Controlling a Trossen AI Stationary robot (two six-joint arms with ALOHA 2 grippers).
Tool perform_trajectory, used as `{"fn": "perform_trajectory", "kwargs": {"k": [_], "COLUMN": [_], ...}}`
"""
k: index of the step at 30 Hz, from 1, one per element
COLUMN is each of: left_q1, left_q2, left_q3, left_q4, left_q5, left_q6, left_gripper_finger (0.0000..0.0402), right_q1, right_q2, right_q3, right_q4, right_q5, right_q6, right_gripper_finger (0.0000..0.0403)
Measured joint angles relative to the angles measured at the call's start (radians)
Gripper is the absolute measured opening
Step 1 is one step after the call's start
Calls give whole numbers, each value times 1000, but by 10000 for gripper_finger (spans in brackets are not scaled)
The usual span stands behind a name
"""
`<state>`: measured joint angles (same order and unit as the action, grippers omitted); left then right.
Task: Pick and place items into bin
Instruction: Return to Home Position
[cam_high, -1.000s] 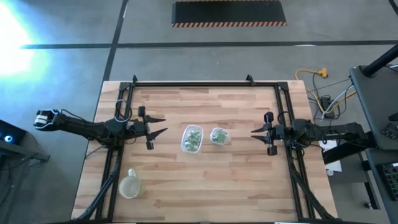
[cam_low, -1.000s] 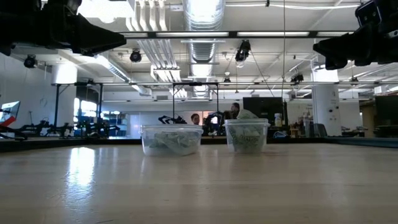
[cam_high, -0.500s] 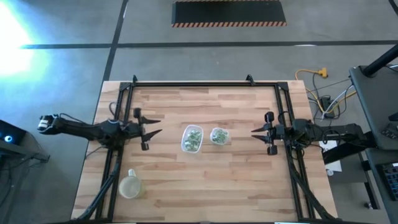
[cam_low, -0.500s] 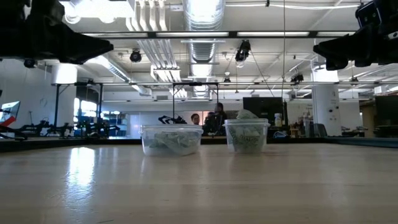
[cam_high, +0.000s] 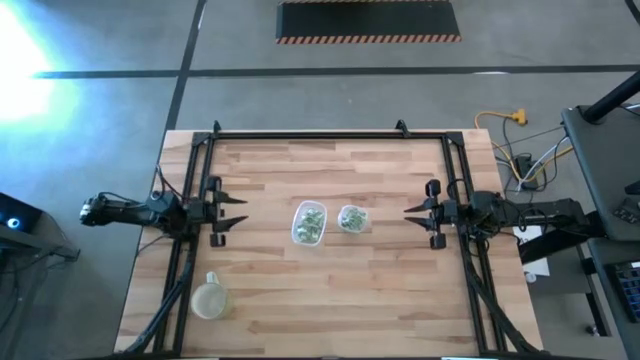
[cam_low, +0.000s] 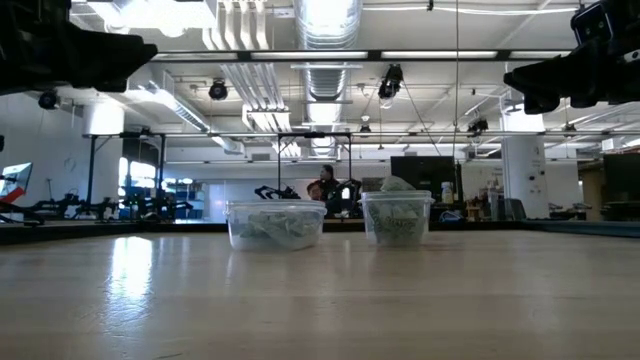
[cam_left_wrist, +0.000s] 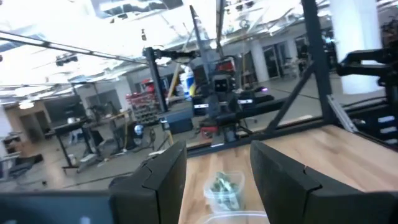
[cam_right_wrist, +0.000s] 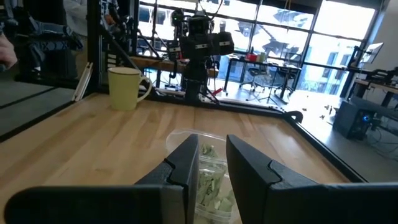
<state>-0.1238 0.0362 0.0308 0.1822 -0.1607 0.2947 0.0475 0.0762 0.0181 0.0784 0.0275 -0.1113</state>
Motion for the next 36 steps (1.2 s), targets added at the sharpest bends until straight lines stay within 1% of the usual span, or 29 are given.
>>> {"fn": "perform_trajectory", "kwargs": {"k": [3, 5, 17, 23, 25, 28, 32, 36], "left_q1": [0, 0, 2, 2, 2, 2, 3, 3], "left_q2": [8, -9, -9, -8, -8, 10, 44, 57], "left_q3": [0, 0, -22, -23, -23, -23, -23, -24], "left_q4": [3, -6, -35, -117, -131, -132, -133, -130], "left_q5": [-33, -33, -59, -55, -52, -51, -51, -83], "left_q6": [0, 0, -51, -69, -76, -77, -77, -79], "left_gripper_finger": [162, 162, 162, 162, 162, 162, 162, 162], "right_q1": [0, 0, 0, 0, 0, 0, 0, 0], "right_q2": [1, 1, 4, 4, 6, 7, 11, 11], "right_q3": [0, 0, -8, -8, -8, -8, -8, -8], "right_q4": [0, 0, -23, -67, -74, -72, -72, -72], "right_q5": [0, 0, 0, -6, -26, -58, -53, -41], "right_q6": [-1, -1, 12, -1, -12, -26, -23, -22], "right_gripper_finger": [73, 73, 73, 72, 73, 72, 73, 72]}}
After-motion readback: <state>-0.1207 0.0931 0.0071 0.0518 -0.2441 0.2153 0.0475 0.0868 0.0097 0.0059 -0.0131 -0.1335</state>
